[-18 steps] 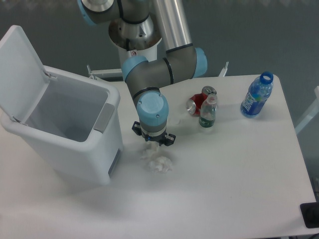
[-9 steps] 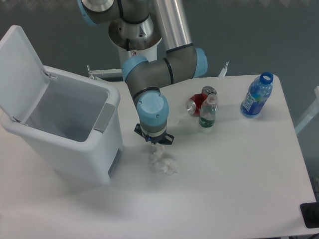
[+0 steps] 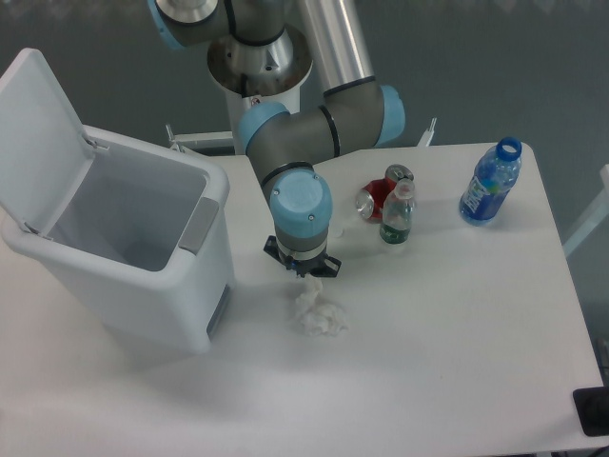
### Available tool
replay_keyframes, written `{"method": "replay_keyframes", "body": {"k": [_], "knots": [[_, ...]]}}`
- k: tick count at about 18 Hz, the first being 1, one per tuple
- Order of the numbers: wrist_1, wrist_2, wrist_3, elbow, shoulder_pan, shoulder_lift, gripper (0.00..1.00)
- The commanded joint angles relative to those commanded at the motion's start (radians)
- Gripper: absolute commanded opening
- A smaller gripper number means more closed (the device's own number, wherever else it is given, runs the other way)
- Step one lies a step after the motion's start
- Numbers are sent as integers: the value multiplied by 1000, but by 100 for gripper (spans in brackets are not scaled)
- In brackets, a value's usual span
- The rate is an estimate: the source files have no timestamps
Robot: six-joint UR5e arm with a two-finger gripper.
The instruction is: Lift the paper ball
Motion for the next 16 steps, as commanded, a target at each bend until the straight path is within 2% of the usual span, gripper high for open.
{"method": "replay_keyframes", "body": {"k": [2, 6, 10, 13, 16], "knots": [[-32, -5, 20, 19, 9, 26, 0], [-36, -23, 45, 35, 28, 58, 0], [-37, -58, 46, 115, 35, 71, 0], [-37, -61, 152, 161, 46, 93, 0], [-89, -71, 209, 178, 86, 138, 0]]}}
